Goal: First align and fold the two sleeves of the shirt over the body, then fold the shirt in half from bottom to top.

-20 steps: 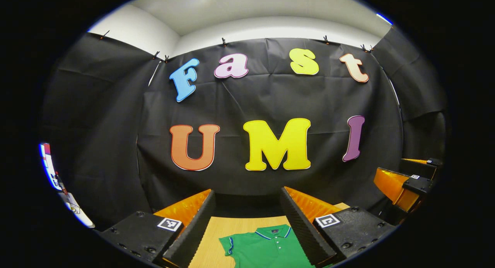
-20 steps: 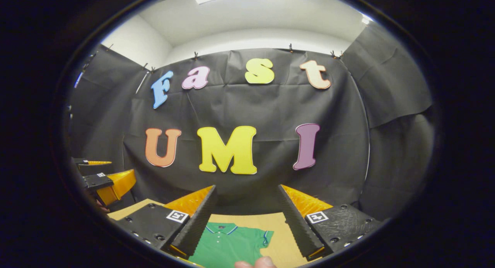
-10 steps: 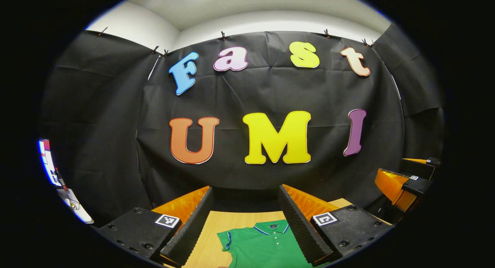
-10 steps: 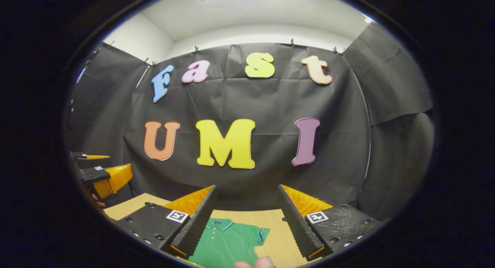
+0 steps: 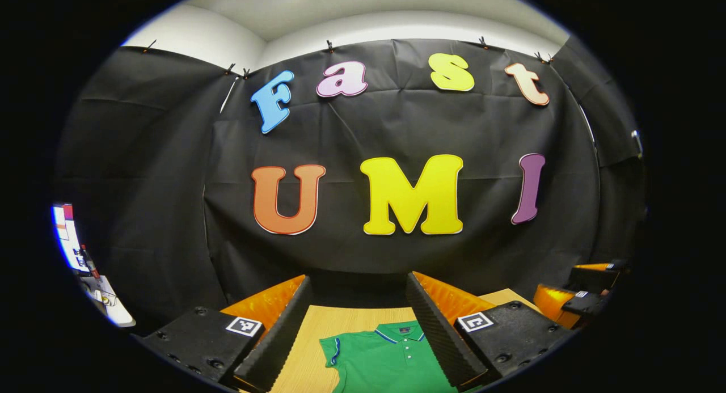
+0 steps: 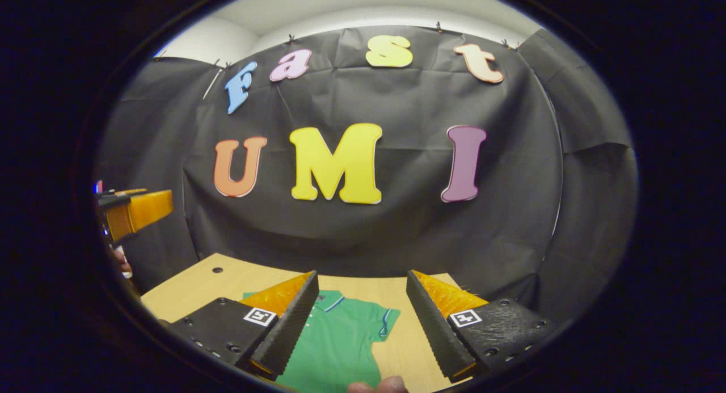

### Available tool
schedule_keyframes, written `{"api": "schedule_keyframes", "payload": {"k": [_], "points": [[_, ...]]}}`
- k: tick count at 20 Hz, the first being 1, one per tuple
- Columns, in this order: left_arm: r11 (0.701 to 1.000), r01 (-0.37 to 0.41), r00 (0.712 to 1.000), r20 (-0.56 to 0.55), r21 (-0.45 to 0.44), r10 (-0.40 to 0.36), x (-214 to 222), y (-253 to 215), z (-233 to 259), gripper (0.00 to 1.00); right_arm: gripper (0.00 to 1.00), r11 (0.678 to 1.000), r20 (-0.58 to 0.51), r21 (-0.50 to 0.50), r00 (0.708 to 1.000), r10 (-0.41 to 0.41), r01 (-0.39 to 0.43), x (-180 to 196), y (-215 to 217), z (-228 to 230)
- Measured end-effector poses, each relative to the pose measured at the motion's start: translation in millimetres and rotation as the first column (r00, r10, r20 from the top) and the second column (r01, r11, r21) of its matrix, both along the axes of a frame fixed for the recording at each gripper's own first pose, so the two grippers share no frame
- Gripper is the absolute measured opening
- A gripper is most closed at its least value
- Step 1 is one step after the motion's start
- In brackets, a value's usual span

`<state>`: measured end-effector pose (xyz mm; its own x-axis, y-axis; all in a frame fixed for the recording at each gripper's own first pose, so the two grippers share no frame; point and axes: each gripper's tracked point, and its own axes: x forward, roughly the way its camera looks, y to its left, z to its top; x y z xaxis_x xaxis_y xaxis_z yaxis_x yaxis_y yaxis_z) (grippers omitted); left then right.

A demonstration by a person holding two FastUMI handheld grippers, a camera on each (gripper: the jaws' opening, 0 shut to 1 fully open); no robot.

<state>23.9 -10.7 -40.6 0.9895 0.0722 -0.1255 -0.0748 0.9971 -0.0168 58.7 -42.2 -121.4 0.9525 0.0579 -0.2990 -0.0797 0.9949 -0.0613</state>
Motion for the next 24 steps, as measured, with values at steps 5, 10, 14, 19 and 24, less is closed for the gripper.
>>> {"api": "schedule_keyframes", "payload": {"k": [5,10,14,19,24], "points": [[0.999,-0.041,0.999,-0.016,0.023,0.041,4.0,5.0,-5.0,1.0,0.96,1.0,-0.134,-0.025,0.991,-0.001,-0.002,39.0,-19.1,-73.7],[0.995,-0.077,0.997,-0.026,0.062,0.079,7.0,9.3,-5.2,1.0,0.95,1.0,-0.353,-0.03,0.936,-0.018,0.008,80.9,-43.1,-175.6],[0.994,-0.097,0.995,-0.031,0.053,0.098,14.7,9.0,-7.8,1.0,0.95,0.998,-0.438,-0.05,0.897,-0.054,0.035,110.9,-65.7,-232.1],[0.993,-0.112,0.991,-0.064,0.042,0.115,23.6,5.3,-19.0,1.0,0.95,0.995,-0.504,-0.087,0.86,-0.085,0.047,141.3,-77.1,-285.9],[0.991,-0.124,0.989,-0.074,0.058,0.129,30.2,8.1,-26.3,1.0,0.9,0.995,-0.597,-0.099,0.798,-0.081,0.027,148.5,-80.2,-331.8]]}}
